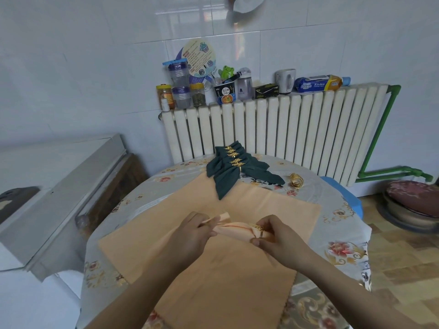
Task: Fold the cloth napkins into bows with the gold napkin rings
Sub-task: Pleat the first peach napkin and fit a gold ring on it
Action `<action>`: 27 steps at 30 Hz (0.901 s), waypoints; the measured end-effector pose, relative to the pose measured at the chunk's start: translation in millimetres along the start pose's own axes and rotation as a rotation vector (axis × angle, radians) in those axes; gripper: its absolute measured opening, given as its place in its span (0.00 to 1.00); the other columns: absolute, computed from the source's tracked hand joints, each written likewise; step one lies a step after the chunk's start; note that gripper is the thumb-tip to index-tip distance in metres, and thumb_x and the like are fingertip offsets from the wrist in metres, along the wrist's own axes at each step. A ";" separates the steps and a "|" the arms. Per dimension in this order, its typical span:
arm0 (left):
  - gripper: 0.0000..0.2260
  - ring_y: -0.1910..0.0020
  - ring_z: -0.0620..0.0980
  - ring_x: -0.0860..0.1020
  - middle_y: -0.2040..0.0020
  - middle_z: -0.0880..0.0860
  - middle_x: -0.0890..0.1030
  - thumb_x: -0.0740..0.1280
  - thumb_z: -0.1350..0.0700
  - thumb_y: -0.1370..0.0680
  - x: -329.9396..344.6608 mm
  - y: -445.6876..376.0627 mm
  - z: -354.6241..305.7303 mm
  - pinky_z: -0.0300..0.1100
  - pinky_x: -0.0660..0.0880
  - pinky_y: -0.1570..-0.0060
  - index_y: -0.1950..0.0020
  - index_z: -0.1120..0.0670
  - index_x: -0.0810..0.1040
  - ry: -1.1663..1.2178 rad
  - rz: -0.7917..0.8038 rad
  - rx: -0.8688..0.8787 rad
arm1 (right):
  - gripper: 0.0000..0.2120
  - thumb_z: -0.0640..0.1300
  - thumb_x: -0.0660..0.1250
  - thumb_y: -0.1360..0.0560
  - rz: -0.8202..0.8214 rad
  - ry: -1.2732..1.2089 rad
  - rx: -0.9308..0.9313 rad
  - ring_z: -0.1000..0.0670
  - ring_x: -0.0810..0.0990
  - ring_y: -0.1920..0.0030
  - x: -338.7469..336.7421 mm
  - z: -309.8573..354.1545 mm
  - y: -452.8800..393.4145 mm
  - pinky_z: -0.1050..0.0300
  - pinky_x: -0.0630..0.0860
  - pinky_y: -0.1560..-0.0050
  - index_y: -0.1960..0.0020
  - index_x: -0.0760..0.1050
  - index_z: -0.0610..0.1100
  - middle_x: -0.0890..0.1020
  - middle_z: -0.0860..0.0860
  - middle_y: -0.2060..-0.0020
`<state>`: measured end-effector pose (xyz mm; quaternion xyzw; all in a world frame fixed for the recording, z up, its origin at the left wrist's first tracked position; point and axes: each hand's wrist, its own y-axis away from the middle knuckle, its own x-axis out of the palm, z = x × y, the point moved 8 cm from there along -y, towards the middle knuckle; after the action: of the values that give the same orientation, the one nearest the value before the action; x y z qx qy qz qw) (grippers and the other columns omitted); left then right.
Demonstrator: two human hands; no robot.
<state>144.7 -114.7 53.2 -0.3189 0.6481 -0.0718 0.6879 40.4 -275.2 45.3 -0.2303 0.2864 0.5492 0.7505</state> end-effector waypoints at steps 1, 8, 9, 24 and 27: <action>0.17 0.55 0.51 0.72 0.54 0.54 0.79 0.66 0.57 0.26 0.0 -0.4 -2.6 0.45 0.77 0.64 0.38 0.58 0.79 -0.006 0.004 0.009 | 0.14 0.47 0.69 0.26 0.003 -0.019 0.010 0.60 0.73 0.58 2.2 -1.2 0.1 0.68 0.68 0.64 0.45 0.66 0.50 0.74 0.58 0.54; 0.17 0.55 0.50 0.70 0.54 0.54 0.79 0.59 0.52 0.22 3.8 -0.7 -4.7 0.44 0.76 0.65 0.38 0.58 0.78 -0.029 0.041 0.037 | 0.14 0.46 0.67 0.25 -0.033 -0.060 0.012 0.60 0.74 0.59 11.6 -7.7 2.5 0.68 0.67 0.64 0.44 0.64 0.52 0.74 0.59 0.54; 0.17 0.55 0.50 0.70 0.54 0.54 0.79 0.59 0.52 0.22 4.6 -0.3 -5.2 0.45 0.76 0.65 0.38 0.58 0.78 -0.027 0.047 0.034 | 0.15 0.47 0.67 0.25 -0.031 -0.051 0.016 0.60 0.74 0.59 12.8 -9.5 2.7 0.68 0.68 0.64 0.44 0.64 0.52 0.75 0.58 0.54; 0.16 0.58 0.53 0.76 0.54 0.56 0.80 0.59 0.54 0.23 12.4 9.2 -16.7 0.45 0.78 0.67 0.39 0.58 0.77 -0.048 0.062 0.095 | 0.17 0.60 0.72 0.33 -0.043 0.047 0.063 0.58 0.76 0.59 13.1 -19.1 9.1 0.60 0.72 0.59 0.50 0.69 0.58 0.78 0.60 0.60; 0.17 0.58 0.52 0.77 0.53 0.55 0.80 0.57 0.54 0.23 14.5 10.9 -23.9 0.43 0.78 0.66 0.38 0.56 0.77 -0.105 0.092 0.126 | 0.17 0.62 0.73 0.35 -0.097 0.082 0.052 0.61 0.74 0.62 7.6 -14.2 13.3 0.66 0.67 0.64 0.50 0.71 0.62 0.76 0.63 0.65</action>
<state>121.1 -121.8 36.2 -0.2483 0.6192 -0.0638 0.7422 26.9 -275.5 29.3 -0.2468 0.3197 0.4945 0.7697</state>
